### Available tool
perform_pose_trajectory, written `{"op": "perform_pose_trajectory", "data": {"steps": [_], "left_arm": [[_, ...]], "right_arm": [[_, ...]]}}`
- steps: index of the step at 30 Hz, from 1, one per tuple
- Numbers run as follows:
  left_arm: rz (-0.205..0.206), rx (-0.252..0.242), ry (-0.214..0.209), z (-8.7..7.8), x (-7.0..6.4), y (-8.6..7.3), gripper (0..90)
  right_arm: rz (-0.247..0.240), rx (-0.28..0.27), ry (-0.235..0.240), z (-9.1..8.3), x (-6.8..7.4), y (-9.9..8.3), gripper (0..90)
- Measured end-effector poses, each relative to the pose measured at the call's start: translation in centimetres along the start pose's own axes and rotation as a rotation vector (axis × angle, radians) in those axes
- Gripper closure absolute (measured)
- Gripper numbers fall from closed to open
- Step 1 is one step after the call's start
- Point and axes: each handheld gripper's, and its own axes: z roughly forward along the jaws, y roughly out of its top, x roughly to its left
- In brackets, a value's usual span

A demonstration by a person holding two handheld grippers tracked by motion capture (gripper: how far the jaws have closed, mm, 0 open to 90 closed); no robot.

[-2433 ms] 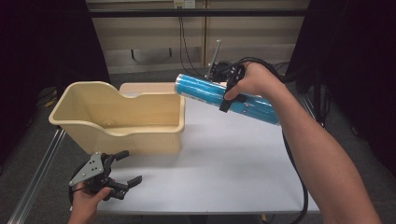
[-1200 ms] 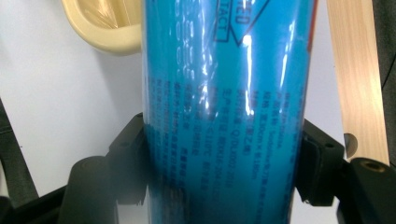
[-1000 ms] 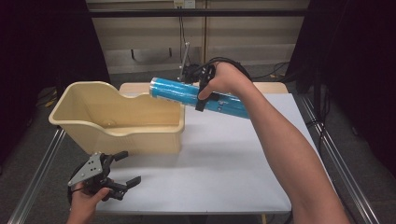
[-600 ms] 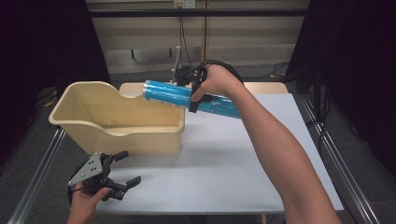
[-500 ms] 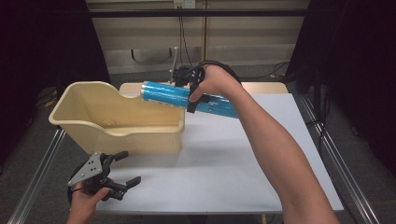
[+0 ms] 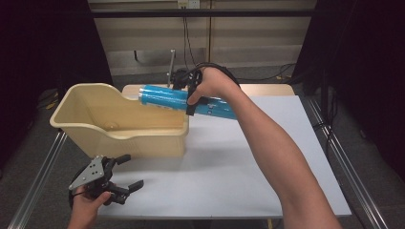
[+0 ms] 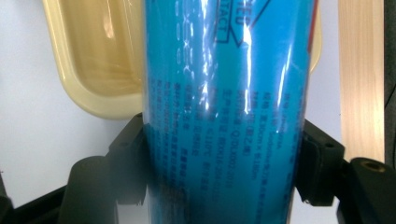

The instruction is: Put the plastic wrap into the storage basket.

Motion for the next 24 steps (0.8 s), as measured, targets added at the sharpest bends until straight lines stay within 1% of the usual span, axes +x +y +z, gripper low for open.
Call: {"op": "perform_pose_trajectory", "data": {"steps": [5,6,8,9,10,11,13,14,15,17,18,20,22,24], "left_arm": [[0.004,0.000,-0.001,0.0,0.0,0.0,0.0],[0.004,-0.001,0.000,0.0,0.0,0.0,0.0],[0.003,0.000,0.001,0.0,0.1,0.0,0.0],[0.003,0.000,0.001,0.0,0.1,0.0,0.0],[0.003,0.001,0.001,0.0,0.1,0.0,0.0],[0.003,0.001,0.001,0.0,0.1,0.0,0.0],[0.004,0.002,0.000,0.0,0.1,0.0,0.0],[0.004,0.002,0.000,0.0,0.1,0.0,0.0],[0.007,0.002,0.000,0.0,0.1,0.0,0.0],[0.008,0.002,-0.001,0.0,0.1,0.0,0.0],[0.009,0.003,0.000,0.0,0.1,0.0,0.0],[0.008,0.002,0.002,0.0,0.1,0.0,0.0],[-0.003,0.001,0.000,-0.1,0.0,0.0,0.0],[-0.004,0.001,-0.002,-0.1,0.0,0.0,0.0]], "right_arm": [[-0.012,-0.005,0.001,0.4,0.1,0.6,32.7],[-0.018,0.004,0.000,0.4,0.2,0.8,32.7],[-0.029,0.002,-0.004,0.7,0.3,1.0,32.7],[-0.032,0.005,0.002,0.7,0.4,1.2,32.7],[-0.032,-0.006,0.004,0.9,0.4,1.3,32.7],[-0.037,0.006,0.007,0.8,0.4,1.4,32.7],[-0.042,-0.003,0.005,1.1,0.6,1.7,32.7],[-0.051,0.007,0.005,1.1,0.6,1.8,32.7],[-0.046,-0.005,0.007,1.2,0.7,1.9,32.7],[-0.057,0.004,0.011,1.3,0.7,2.2,32.7],[-0.057,-0.001,0.011,1.5,0.8,2.3,32.7],[-0.070,0.002,0.011,1.6,0.8,2.5,32.7],[-0.065,0.001,0.014,1.8,0.9,2.6,32.7],[-0.073,0.010,0.011,1.9,0.9,2.8,32.7]]}}
